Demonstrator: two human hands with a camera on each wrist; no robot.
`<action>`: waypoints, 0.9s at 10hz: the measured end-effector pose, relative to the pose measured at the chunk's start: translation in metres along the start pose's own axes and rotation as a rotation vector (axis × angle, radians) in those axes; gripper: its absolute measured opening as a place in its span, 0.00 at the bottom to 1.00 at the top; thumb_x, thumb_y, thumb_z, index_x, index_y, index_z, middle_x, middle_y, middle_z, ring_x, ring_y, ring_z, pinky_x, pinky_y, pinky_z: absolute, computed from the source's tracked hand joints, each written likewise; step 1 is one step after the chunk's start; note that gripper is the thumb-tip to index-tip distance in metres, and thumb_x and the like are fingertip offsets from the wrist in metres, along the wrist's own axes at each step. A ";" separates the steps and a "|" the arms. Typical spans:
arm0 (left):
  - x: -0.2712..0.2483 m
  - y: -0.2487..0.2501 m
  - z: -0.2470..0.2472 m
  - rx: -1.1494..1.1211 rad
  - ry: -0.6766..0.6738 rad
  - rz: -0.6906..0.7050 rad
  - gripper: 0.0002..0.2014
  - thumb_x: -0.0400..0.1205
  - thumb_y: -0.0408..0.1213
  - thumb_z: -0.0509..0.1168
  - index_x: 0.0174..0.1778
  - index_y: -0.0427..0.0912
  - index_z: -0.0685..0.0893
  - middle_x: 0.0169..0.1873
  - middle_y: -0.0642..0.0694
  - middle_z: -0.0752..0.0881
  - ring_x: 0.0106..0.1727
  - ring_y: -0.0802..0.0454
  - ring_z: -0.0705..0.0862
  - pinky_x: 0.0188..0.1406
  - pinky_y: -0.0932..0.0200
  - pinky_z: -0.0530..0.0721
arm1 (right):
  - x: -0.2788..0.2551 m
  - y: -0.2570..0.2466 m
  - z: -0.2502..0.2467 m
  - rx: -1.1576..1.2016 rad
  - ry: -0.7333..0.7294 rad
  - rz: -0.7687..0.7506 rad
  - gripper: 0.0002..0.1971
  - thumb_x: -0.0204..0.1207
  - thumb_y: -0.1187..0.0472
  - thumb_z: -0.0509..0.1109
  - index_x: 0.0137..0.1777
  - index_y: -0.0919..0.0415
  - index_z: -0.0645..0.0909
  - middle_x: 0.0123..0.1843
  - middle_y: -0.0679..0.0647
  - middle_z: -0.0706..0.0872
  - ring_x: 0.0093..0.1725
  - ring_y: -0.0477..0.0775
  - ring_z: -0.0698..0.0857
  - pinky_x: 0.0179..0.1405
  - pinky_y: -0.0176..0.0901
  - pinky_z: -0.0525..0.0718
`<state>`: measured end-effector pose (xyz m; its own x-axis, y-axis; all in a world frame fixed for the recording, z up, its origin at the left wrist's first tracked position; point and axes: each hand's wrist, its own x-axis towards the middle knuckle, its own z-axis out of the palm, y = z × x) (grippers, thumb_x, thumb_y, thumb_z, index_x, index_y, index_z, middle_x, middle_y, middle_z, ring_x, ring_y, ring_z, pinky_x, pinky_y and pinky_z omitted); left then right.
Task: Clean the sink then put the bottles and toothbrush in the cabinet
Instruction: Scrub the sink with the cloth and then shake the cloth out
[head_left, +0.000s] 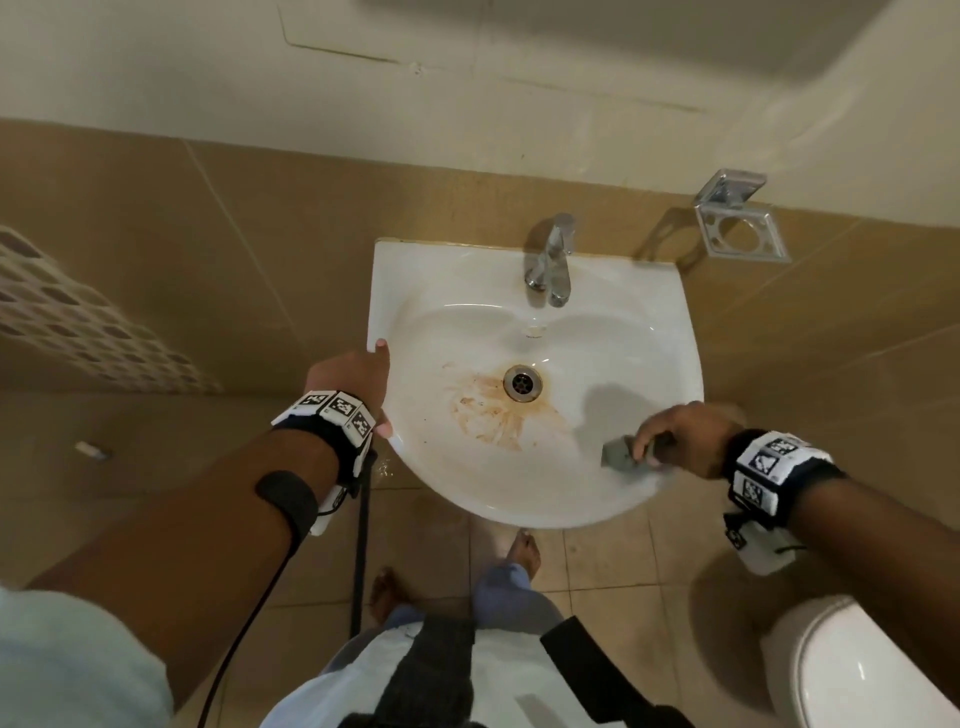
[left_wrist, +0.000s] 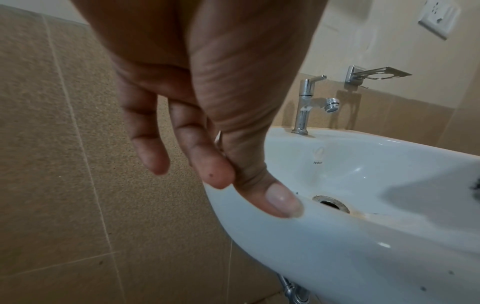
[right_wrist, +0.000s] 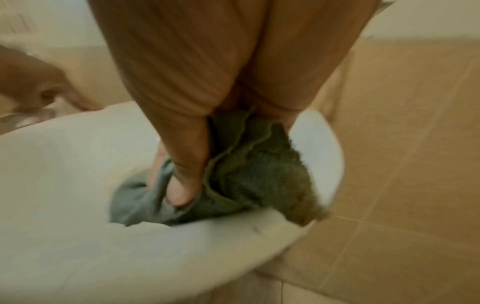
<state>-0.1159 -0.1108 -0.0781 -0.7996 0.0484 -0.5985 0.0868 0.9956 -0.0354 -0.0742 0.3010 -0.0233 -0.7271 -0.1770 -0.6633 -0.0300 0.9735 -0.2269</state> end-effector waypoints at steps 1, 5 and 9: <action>0.000 -0.001 0.002 -0.017 0.009 -0.004 0.60 0.71 0.49 0.81 0.88 0.45 0.45 0.72 0.40 0.79 0.67 0.41 0.83 0.56 0.45 0.86 | 0.018 -0.001 -0.021 0.344 0.347 0.124 0.19 0.77 0.67 0.74 0.62 0.44 0.87 0.52 0.49 0.89 0.38 0.36 0.87 0.31 0.29 0.86; 0.002 0.002 0.000 -0.025 -0.037 -0.011 0.64 0.69 0.49 0.82 0.88 0.42 0.41 0.75 0.39 0.74 0.71 0.40 0.80 0.62 0.42 0.85 | 0.095 -0.166 0.057 0.118 0.078 0.318 0.32 0.85 0.51 0.63 0.83 0.66 0.60 0.82 0.62 0.69 0.79 0.66 0.72 0.66 0.57 0.79; -0.006 0.001 -0.003 -0.041 -0.021 -0.014 0.60 0.71 0.50 0.80 0.88 0.45 0.43 0.74 0.42 0.74 0.67 0.41 0.81 0.55 0.44 0.85 | 0.067 -0.103 0.092 -0.080 -0.129 -0.037 0.24 0.86 0.62 0.60 0.81 0.55 0.71 0.81 0.58 0.73 0.80 0.59 0.72 0.78 0.45 0.67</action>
<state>-0.1128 -0.1094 -0.0727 -0.7881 0.0332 -0.6146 0.0510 0.9986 -0.0116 -0.0566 0.1759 -0.1097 -0.6304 -0.2251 -0.7429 -0.1132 0.9735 -0.1989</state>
